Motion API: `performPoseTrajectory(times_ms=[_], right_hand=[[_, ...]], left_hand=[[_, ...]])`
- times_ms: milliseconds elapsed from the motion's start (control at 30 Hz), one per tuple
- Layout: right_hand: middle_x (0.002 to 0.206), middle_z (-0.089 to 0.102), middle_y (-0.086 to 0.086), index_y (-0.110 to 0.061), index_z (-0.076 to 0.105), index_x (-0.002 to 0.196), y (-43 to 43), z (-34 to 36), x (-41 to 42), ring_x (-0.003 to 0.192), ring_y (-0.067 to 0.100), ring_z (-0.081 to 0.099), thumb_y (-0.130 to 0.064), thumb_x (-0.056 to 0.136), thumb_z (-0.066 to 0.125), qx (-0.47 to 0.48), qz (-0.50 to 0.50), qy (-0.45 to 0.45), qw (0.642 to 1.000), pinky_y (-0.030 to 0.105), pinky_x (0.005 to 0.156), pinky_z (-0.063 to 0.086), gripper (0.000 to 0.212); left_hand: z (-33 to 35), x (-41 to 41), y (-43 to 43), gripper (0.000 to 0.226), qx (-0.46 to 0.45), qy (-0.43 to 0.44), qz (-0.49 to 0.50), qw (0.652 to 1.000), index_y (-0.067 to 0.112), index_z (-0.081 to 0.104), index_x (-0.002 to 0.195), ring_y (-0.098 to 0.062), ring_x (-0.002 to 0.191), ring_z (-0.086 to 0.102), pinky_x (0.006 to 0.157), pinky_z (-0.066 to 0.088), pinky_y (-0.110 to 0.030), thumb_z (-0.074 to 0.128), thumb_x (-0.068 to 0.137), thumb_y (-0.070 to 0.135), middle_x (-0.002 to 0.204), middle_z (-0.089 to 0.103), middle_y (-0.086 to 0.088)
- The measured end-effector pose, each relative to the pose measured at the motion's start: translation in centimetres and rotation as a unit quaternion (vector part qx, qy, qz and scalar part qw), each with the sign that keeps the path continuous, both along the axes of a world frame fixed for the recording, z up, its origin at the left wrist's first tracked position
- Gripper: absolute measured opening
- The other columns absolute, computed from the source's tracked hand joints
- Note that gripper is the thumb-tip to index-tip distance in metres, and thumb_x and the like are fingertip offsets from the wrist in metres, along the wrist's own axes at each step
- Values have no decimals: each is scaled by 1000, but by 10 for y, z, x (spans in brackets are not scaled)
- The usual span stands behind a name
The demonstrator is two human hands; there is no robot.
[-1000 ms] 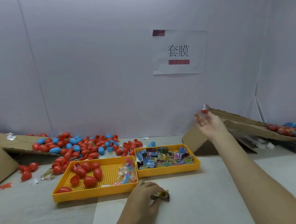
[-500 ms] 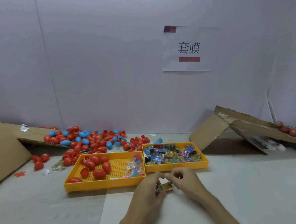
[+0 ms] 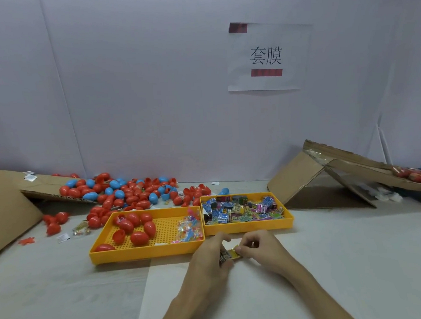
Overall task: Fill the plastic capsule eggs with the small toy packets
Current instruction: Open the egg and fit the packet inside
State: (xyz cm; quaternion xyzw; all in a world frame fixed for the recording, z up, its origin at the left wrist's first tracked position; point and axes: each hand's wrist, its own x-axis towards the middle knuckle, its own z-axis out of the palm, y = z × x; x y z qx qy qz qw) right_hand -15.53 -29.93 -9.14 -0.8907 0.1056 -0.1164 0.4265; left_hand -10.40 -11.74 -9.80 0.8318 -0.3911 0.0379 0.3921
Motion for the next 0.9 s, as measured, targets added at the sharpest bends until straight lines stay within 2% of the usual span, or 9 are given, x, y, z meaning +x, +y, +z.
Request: performPoseTrajectory(times_ms=[100,200,367,500,600,633,733,800,900], right_hand=[[61,62,-8,-21,74,69,-1,-1,0,58,0,49,-24,87,75,1,-8,0,1000,22,59,40,19],[69,67,-1,-19,73,71,-2,-1,-1,63,3,54,-23,87,75,-5,-21,-16,1000,22,61,43,17],[66,65,-3,-20,71,68,-4,-3,0,60,1,52,-23,86,76,-14,-40,-38,998,15,57,40,19],[69,64,-3,-18,64,70,-8,-3,2,63,4,54,-17,88,73,-42,-134,-85,986,14,56,42,20],[69,66,4,-12,64,74,-17,0,1,57,10,63,-11,93,68,48,-178,-129,974,15,50,46,19],[68,68,7,-9,64,76,-19,1,0,56,13,67,-9,94,67,90,-175,-141,970,20,50,49,18],[67,71,9,-2,63,80,-18,6,0,64,24,74,-9,95,67,202,-137,-160,956,25,58,53,17],[69,71,9,-4,64,80,-15,8,0,68,28,75,-8,94,69,250,-112,-162,948,23,60,55,15],[70,71,11,-5,66,79,-15,10,-2,67,26,75,-7,91,72,279,-96,-171,940,21,61,54,14]], left_hand=[[-1,1,-1,42,-3,8,0,1000,30,54,123,-5,87,56,72,42,-15,72,88,16,93,56,14],[-2,2,-2,42,0,13,1,1000,30,53,123,-5,87,57,73,45,-18,73,88,17,93,56,14],[-2,3,-2,42,0,15,3,1000,29,54,121,-6,86,57,72,47,-19,75,87,17,91,56,14],[-3,2,-3,41,-2,10,11,1000,32,53,119,-6,86,59,74,49,-20,75,87,18,92,58,15],[-2,0,-2,40,-7,14,16,1000,36,53,118,-5,89,60,78,54,-23,75,87,24,96,59,16],[-1,-1,-1,38,-11,14,17,1000,35,55,118,-4,89,61,79,54,-24,76,87,27,98,60,17],[5,-3,2,27,-39,1,18,999,31,64,110,-2,85,62,74,55,-24,75,87,39,96,63,18],[11,-2,5,7,-76,-36,32,996,26,69,96,-3,79,61,70,54,-29,72,91,31,86,65,16],[25,4,17,10,-157,-114,146,970,23,69,86,-9,78,58,69,50,-34,73,91,15,82,67,10]])
